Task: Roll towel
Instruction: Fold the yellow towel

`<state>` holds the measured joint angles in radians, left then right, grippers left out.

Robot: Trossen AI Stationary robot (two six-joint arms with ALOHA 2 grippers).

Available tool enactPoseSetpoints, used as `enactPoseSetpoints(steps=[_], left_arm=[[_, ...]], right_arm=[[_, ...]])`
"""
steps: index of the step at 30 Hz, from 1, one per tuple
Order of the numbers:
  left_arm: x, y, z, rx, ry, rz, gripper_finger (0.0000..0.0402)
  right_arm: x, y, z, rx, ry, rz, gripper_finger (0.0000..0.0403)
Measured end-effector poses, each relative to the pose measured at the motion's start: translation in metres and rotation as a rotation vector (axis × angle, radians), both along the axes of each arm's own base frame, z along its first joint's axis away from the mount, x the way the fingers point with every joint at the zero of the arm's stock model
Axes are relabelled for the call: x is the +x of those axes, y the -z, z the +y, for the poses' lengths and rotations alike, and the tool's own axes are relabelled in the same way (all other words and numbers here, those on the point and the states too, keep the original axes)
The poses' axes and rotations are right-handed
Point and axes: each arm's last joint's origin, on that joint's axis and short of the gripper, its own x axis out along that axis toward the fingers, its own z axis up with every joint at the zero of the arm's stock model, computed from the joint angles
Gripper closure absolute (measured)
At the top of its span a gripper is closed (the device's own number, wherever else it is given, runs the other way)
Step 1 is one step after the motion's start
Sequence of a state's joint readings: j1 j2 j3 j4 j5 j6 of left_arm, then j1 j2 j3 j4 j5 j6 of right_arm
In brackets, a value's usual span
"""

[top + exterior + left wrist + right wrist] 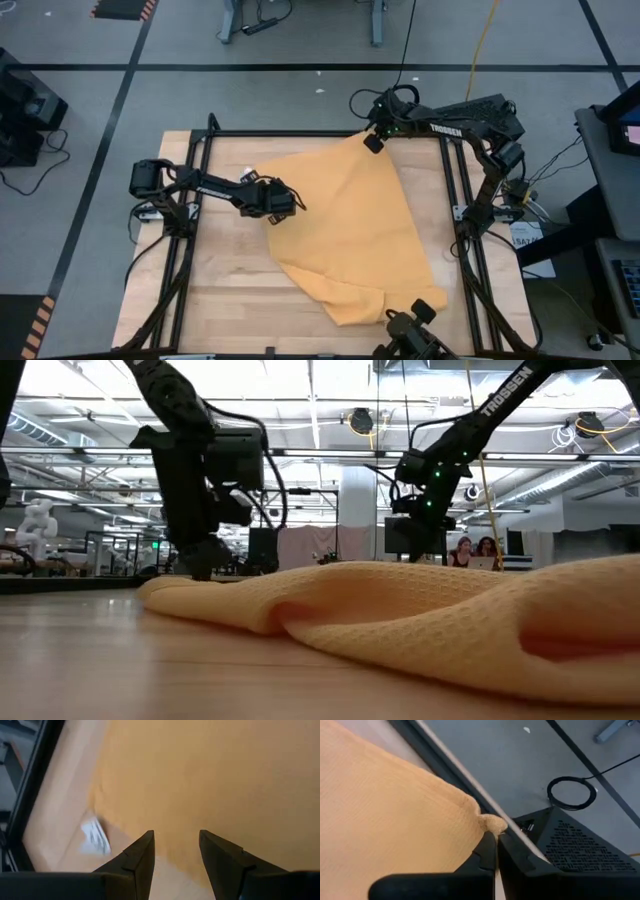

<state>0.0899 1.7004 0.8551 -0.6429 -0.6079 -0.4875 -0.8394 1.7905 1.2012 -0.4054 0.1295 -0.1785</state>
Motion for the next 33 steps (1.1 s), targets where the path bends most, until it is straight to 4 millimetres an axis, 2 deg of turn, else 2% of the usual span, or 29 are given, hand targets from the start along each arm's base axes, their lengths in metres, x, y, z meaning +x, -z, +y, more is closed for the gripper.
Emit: enactPoseSetpoints(steps=[3, 7, 15, 22, 28, 33], left_arm=[[-0.001, 0.000, 0.000, 0.019, -0.020, -0.010, 0.0240], [-0.002, -0.010, 0.004, 0.059, -0.039, -0.057, 0.0240], [-0.011, -0.033, 0.030, 0.105, -0.147, -0.140, 0.0240], [-0.018, -0.035, 0.056, 0.141, -0.217, -0.134, 0.0240], [-0.018, -0.032, 0.088, 0.001, -0.189, -0.206, 0.0240], [-0.032, -0.031, 0.113, -0.107, -0.359, -0.317, 0.0240]], right_arm=[[-0.001, 0.000, 0.000, -0.001, -0.012, 0.010, 0.0403], [0.001, -0.001, -0.001, -0.017, -0.016, -0.006, 0.0403], [0.003, -0.004, -0.004, -0.057, -0.018, -0.031, 0.0403], [0.004, -0.006, -0.007, -0.085, -0.014, -0.055, 0.0398], [0.003, -0.005, -0.006, -0.074, -0.014, -0.045, 0.0397], [0.003, -0.004, -0.005, -0.061, -0.020, -0.036, 0.0397]])
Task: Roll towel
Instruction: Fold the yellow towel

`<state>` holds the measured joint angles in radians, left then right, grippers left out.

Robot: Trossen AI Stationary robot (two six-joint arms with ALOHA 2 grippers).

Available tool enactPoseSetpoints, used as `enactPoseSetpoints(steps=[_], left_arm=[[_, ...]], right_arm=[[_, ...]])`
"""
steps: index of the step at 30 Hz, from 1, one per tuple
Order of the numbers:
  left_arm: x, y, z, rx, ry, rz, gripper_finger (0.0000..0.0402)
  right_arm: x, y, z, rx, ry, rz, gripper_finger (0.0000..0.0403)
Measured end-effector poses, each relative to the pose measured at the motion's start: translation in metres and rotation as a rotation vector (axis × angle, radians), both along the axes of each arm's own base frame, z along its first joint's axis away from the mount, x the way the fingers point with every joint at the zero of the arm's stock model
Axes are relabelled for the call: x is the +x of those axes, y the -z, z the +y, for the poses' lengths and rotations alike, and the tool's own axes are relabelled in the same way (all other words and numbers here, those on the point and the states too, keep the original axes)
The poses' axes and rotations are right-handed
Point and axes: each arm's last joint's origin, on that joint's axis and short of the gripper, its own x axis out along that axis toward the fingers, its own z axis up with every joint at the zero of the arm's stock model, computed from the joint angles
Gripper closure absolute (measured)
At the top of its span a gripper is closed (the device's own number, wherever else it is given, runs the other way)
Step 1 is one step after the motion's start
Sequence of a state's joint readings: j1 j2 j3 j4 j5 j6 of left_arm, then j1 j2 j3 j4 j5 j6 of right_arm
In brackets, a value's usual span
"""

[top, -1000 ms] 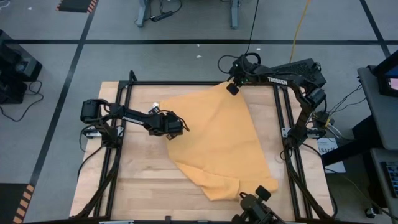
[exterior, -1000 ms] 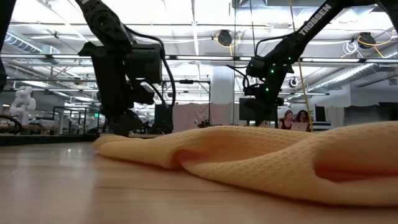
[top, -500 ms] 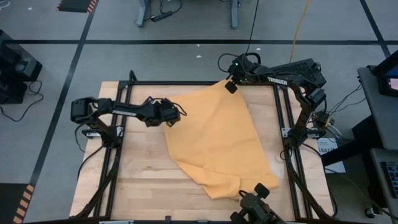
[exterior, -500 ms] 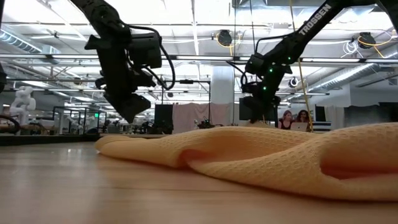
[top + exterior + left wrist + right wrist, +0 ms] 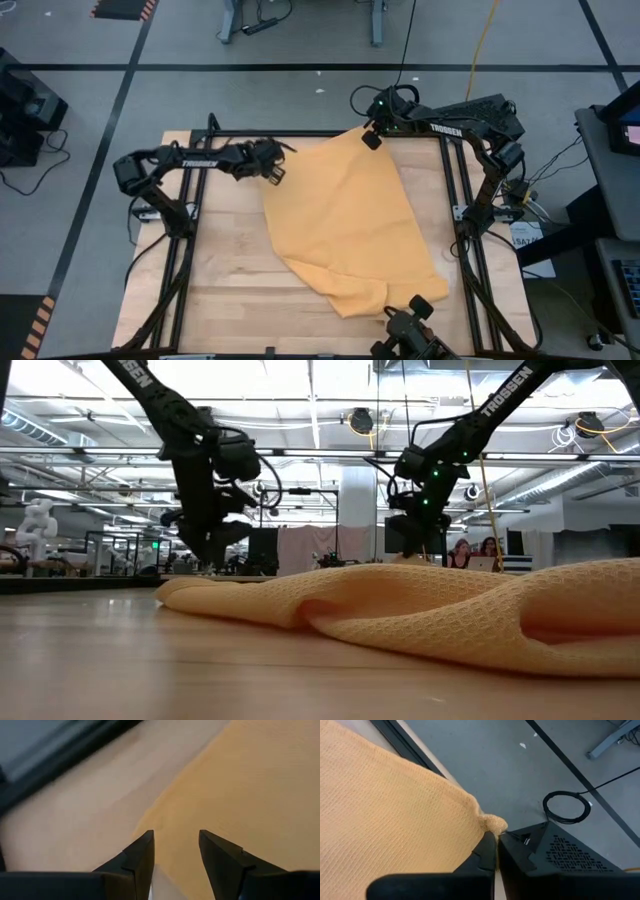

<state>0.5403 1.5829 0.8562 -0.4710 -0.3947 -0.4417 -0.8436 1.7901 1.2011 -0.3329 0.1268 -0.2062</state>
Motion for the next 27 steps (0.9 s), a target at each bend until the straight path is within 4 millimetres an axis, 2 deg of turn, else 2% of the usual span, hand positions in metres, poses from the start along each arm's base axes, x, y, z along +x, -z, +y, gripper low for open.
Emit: enactPoseSetpoints(steps=[3, 8, 18, 27], left_arm=[[-0.008, 0.001, 0.008, -0.037, -0.095, -0.020, 0.0240], [-0.015, 0.001, 0.016, -0.045, -0.155, -0.031, 0.0240], [-0.023, 0.001, 0.026, -0.045, -0.191, -0.031, 0.0241], [-0.020, 0.017, 0.032, -0.089, -0.183, -0.024, 0.0295]], right_arm=[[0.000, 0.001, 0.001, 0.008, -0.001, 0.006, 0.0397], [-0.001, 0.001, 0.001, 0.012, -0.011, 0.021, 0.0397], [-0.001, 0.001, 0.001, 0.000, -0.027, 0.025, 0.0397], [0.000, 0.000, 0.000, -0.006, -0.034, 0.027, 0.0397]])
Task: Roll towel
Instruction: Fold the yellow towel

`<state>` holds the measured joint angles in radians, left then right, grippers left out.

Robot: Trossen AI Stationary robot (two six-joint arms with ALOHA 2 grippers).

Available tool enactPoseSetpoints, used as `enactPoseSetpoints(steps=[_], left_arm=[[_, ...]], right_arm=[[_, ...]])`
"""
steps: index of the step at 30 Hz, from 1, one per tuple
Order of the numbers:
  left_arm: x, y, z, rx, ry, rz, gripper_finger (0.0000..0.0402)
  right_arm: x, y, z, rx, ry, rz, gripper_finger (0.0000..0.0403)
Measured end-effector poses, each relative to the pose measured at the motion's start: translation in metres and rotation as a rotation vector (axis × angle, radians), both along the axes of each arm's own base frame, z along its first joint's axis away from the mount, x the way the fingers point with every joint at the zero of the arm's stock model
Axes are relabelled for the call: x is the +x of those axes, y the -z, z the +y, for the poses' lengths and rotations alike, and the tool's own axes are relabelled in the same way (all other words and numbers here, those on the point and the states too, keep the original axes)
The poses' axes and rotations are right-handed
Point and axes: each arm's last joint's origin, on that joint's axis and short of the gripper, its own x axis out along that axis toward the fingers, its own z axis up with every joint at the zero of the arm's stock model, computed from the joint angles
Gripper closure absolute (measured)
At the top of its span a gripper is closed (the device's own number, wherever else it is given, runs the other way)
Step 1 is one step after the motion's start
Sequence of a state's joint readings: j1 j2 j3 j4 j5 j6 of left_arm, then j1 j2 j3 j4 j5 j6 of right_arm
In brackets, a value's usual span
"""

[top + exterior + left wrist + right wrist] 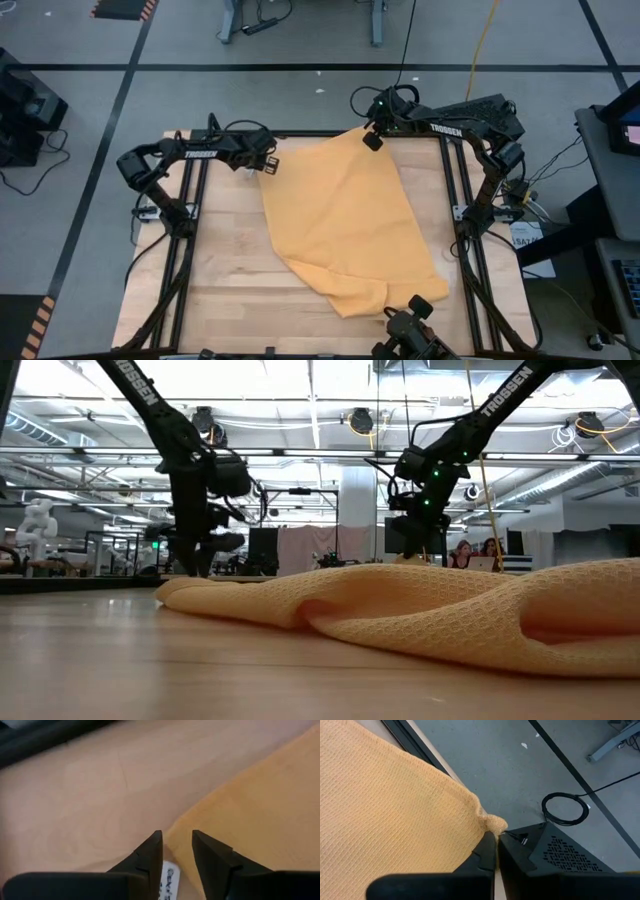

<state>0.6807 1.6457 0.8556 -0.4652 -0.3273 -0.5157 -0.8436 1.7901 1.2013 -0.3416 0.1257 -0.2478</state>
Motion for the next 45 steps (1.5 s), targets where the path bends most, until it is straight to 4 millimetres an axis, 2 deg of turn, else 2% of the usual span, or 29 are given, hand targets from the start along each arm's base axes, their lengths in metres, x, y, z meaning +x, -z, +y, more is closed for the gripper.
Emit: enactPoseSetpoints(steps=[10, 16, 23, 30, 36, 40, 45], left_arm=[[0.006, 0.019, 0.007, -0.018, 0.022, 0.026, 0.0308], [0.004, 0.019, 0.008, 0.040, 0.057, 0.094, 0.0390], [0.007, 0.009, 0.013, 0.102, 0.118, 0.108, 0.0397], [0.013, -0.007, 0.027, 0.197, 0.102, 0.104, 0.0398], [0.008, -0.009, 0.035, 0.260, 0.048, 0.145, 0.0398], [0.004, -0.011, 0.041, 0.280, 0.026, 0.145, 0.0398], [0.002, -0.012, 0.047, 0.300, 0.005, 0.127, 0.0398]], right_arm=[[0.000, 0.000, 0.000, 0.000, 0.000, 0.000, 0.0397], [0.000, 0.000, 0.000, -0.001, 0.000, -0.001, 0.0397], [0.001, -0.001, -0.001, -0.004, 0.021, -0.025, 0.0397], [0.005, -0.009, -0.010, -0.097, 0.039, -0.115, 0.0397], [-0.001, -0.009, -0.014, -0.089, 0.066, -0.113, 0.0396], [-0.007, -0.008, -0.016, -0.052, 0.118, -0.120, 0.0377], [-0.017, -0.020, -0.004, -0.001, 0.133, -0.088, 0.0322]])
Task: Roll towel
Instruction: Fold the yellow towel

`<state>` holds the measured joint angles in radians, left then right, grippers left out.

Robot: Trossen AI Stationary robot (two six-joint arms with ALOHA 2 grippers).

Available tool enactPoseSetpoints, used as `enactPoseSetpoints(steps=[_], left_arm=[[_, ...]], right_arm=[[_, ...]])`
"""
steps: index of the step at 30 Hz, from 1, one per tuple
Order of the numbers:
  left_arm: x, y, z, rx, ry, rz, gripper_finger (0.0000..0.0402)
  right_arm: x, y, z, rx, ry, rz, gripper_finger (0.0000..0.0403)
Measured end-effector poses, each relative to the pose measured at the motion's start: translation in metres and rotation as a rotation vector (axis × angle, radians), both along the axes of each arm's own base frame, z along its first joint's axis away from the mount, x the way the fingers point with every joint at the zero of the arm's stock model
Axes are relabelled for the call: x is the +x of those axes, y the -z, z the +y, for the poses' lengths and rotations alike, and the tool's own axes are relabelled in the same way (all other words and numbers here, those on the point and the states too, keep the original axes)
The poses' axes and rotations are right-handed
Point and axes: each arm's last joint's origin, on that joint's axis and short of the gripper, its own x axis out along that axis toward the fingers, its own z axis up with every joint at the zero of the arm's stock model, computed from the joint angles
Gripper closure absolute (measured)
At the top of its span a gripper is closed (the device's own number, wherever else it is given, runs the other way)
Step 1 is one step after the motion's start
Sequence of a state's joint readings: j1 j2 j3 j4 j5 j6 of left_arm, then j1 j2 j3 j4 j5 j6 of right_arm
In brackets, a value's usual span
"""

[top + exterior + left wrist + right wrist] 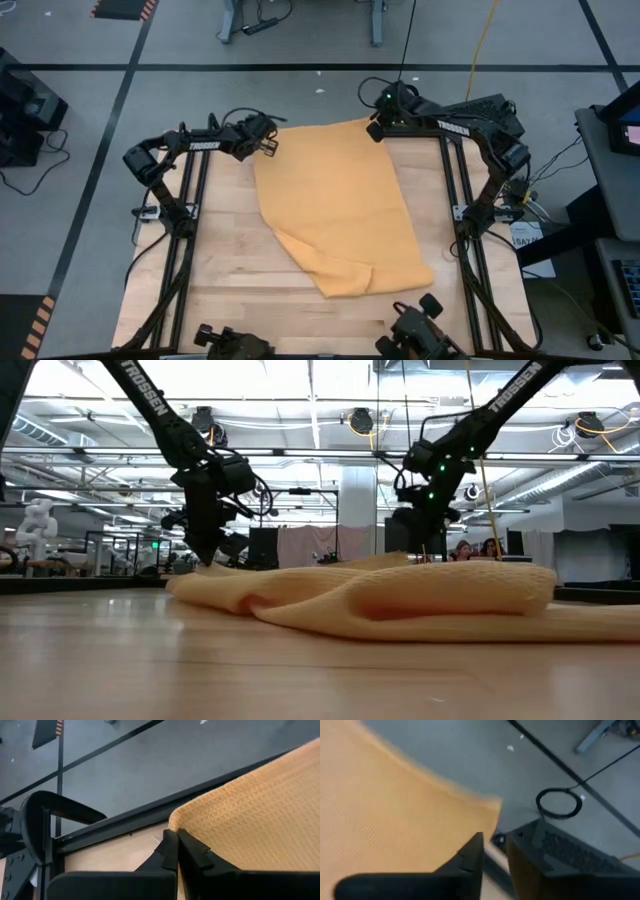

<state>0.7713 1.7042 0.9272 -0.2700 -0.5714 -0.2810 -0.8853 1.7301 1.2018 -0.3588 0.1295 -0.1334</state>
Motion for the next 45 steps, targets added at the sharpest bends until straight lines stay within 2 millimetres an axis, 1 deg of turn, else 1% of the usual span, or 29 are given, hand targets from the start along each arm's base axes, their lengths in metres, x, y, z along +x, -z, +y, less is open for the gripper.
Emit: enactPoseSetpoints(steps=[3, 5, 8, 11, 13, 16, 18, 21, 23, 26, 29, 32, 35, 38, 42, 45], left_arm=[[0.000, 0.000, 0.000, 0.002, 0.002, -0.001, 0.0393], [0.002, 0.000, -0.001, 0.001, 0.021, 0.011, 0.0377], [0.002, -0.001, -0.002, -0.003, 0.043, 0.025, 0.0333], [0.002, -0.001, -0.002, -0.013, 0.056, 0.023, 0.0273], [0.004, -0.003, -0.005, -0.014, 0.068, 0.022, 0.0233], [0.009, -0.012, -0.014, -0.011, 0.120, -0.008, 0.0185], [0.013, -0.022, -0.021, -0.009, 0.177, -0.042, 0.0164], [0.021, -0.040, -0.038, -0.020, 0.274, -0.137, 0.0151], [0.030, -0.052, -0.056, -0.042, 0.364, -0.222, 0.0149], [0.047, -0.063, -0.091, -0.077, 0.507, -0.308, 0.0148], [0.068, -0.068, -0.137, -0.084, 0.635, -0.360, 0.0148], [0.084, -0.070, -0.187, -0.032, 0.733, -0.382, 0.0148], [0.093, -0.070, -0.230, 0.020, 0.769, -0.438, 0.0148], [0.100, -0.069, -0.267, 0.034, 0.855, -0.513, 0.0148], [0.104, -0.056, -0.305, 0.008, 0.966, -0.519, 0.0148], [0.108, -0.043, -0.325, -0.004, 1.018, -0.525, 0.0148]], right_arm=[[-0.004, -0.014, 0.015, 0.037, 0.000, 0.006, 0.0291], [-0.007, -0.028, 0.030, 0.057, -0.003, 0.006, 0.0275], [-0.008, -0.046, 0.056, 0.083, -0.035, -0.027, 0.0259], [-0.010, -0.052, 0.090, 0.137, -0.103, -0.104, 0.0252], [-0.012, -0.051, 0.114, 0.155, -0.152, -0.159, 0.0250], [-0.014, -0.041, 0.151, 0.162, -0.217, -0.232, 0.0250], [-0.015, -0.031, 0.175, 0.175, -0.266, -0.282, 0.0250], [-0.017, -0.014, 0.209, 0.193, -0.360, -0.353, 0.0250], [-0.018, -0.003, 0.228, 0.206, -0.421, -0.381, 0.0250], [-0.020, 0.016, 0.253, 0.220, -0.470, -0.392, 0.0250], [-0.022, 0.032, 0.271, 0.217, -0.473, -0.386, 0.0250], [-0.024, 0.042, 0.284, 0.204, -0.455, -0.367, 0.0250], [-0.026, 0.045, 0.294, 0.200, -0.454, -0.361, 0.0250], [-0.026, 0.045, 0.301, 0.209, -0.490, -0.358, 0.0250], [-0.027, 0.046, 0.310, 0.254, -0.563, -0.349, 0.0250], [-0.029, 0.046, 0.319, 0.317, -0.630, -0.343, 0.0250]])
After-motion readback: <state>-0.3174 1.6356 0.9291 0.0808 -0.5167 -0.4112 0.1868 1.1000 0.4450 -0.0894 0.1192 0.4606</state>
